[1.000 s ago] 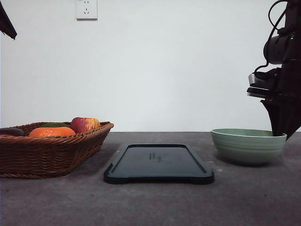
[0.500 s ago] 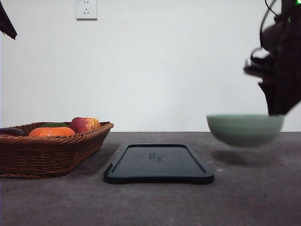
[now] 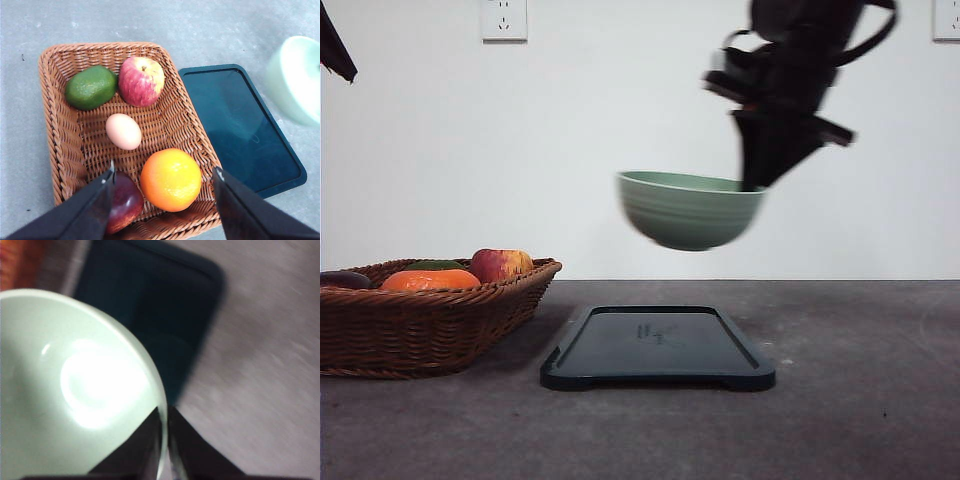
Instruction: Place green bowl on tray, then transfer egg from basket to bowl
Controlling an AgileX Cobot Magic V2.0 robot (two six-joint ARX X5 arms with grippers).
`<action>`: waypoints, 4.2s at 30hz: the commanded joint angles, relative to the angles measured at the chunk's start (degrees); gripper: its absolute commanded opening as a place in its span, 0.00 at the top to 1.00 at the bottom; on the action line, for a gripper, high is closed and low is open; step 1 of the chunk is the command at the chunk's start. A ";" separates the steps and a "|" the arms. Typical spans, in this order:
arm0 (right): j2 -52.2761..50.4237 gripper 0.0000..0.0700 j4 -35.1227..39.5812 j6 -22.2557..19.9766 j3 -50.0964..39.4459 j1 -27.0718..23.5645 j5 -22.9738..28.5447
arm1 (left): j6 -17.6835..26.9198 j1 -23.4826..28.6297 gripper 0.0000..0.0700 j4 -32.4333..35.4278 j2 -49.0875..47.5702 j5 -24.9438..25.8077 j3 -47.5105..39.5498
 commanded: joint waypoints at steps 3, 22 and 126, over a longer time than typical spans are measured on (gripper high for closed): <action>3.88 0.99 3.09 3.30 1.53 1.84 0.24 | 0.00 -0.09 0.44 0.63 0.89 0.28 1.18; 11.86 0.99 5.45 4.47 1.55 3.41 4.36 | 0.00 -0.11 0.44 0.64 3.19 0.28 1.18; -71.63 0.69 39.33 3.29 -72.56 8.53 18.40 | -24.49 -10.91 0.44 0.16 51.49 -18.85 26.75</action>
